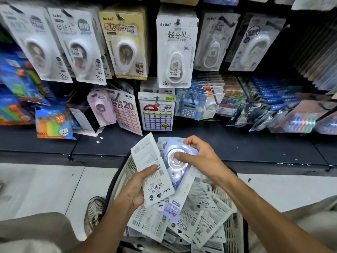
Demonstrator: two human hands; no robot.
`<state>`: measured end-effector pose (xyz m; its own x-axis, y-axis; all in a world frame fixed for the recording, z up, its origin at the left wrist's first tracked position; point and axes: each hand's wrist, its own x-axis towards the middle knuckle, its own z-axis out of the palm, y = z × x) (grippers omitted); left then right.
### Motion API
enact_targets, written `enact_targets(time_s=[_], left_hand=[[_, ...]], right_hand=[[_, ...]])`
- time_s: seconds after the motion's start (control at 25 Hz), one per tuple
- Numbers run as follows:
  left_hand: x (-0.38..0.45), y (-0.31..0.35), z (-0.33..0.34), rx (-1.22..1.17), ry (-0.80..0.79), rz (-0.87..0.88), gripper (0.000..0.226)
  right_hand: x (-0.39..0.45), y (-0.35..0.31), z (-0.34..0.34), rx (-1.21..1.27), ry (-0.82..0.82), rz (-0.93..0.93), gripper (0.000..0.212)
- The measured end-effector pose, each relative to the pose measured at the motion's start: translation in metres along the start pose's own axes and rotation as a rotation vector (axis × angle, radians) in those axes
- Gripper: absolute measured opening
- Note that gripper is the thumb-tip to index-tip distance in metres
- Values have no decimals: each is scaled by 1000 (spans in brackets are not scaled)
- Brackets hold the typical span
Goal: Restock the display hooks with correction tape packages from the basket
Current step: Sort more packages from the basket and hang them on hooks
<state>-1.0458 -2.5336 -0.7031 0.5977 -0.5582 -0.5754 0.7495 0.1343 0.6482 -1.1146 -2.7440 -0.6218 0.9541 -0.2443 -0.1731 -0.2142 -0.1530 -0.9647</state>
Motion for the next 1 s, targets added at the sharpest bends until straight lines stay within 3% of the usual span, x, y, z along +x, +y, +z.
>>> enact_targets(time_s=[0.12,0.2,0.32,0.4,0.48,0.6,0.72,0.88,0.92,1.0], left_hand=[[-1,0,-3,-23,30,9,19],[-2,0,-5,-14,45,13,20],[-1,0,-10,-4,93,32,30],[0,1,-15,-21,153,49,43],[0,4,-15,-68,174,60,45],[2,16,1,-97,162,45,52],[2,32,31,-164,111,74,52],[-10,42,75,-217,9,93,28],[-14,42,85,-216,-28,75,29],[-24,39,102,-219,-80,41,44]], right_hand=[[2,-4,-17,-1,-126,66,30],[2,-5,-20,-16,-125,83,31],[7,-14,-36,18,80,98,30],[10,-20,-56,202,269,142,23],[8,-26,-72,469,331,179,12],[6,-35,-73,778,286,218,43],[-1,-46,-49,1004,331,167,36],[-13,-51,-3,1028,305,261,58],[-16,-55,3,1027,303,272,63],[-19,-63,4,1017,391,143,53]])
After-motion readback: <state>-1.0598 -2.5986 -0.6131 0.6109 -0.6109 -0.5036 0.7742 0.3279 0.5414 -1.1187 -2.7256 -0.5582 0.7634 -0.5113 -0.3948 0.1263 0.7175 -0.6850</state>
